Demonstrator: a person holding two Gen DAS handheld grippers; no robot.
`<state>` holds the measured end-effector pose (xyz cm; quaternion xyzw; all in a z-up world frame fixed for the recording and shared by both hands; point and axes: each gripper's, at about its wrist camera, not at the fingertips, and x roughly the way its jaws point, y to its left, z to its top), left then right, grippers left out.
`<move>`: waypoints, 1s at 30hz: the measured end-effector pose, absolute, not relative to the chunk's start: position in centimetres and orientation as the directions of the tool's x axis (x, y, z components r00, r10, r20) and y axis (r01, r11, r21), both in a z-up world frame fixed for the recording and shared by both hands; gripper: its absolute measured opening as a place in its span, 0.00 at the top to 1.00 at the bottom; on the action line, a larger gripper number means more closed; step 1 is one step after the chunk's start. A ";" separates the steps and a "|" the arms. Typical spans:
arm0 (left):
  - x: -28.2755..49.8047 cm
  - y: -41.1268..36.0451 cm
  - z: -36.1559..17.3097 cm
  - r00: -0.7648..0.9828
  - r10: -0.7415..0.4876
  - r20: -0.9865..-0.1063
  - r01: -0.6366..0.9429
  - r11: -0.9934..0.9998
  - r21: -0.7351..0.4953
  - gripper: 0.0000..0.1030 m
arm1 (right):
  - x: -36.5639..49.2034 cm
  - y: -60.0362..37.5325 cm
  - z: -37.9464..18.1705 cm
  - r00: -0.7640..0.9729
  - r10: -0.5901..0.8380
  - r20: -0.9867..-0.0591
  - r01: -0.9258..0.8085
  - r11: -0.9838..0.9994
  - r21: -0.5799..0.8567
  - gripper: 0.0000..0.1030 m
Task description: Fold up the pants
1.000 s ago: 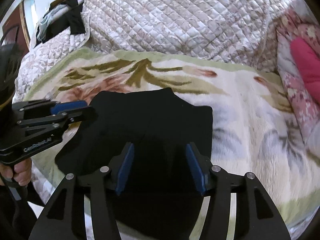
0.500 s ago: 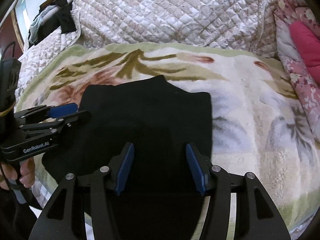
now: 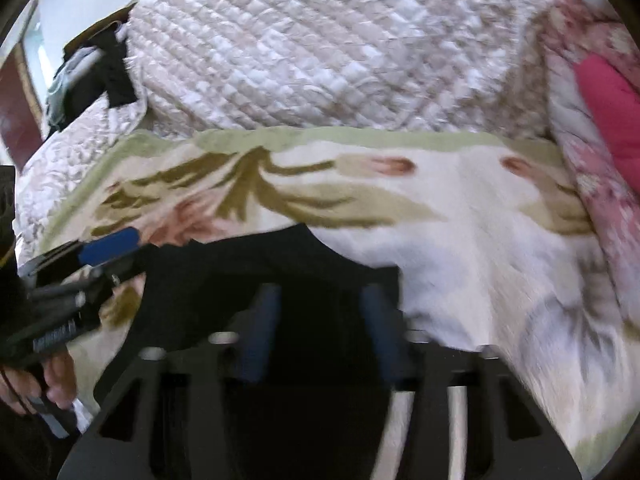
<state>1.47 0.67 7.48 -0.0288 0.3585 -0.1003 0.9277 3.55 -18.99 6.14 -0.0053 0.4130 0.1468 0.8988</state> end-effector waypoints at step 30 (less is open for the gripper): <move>-1.6 0.2 5.2 0.668 -0.143 -0.730 0.147 0.987 -0.058 0.44 | -3.2 -17.2 3.5 0.595 0.293 -0.748 -0.362 0.929 0.075 0.60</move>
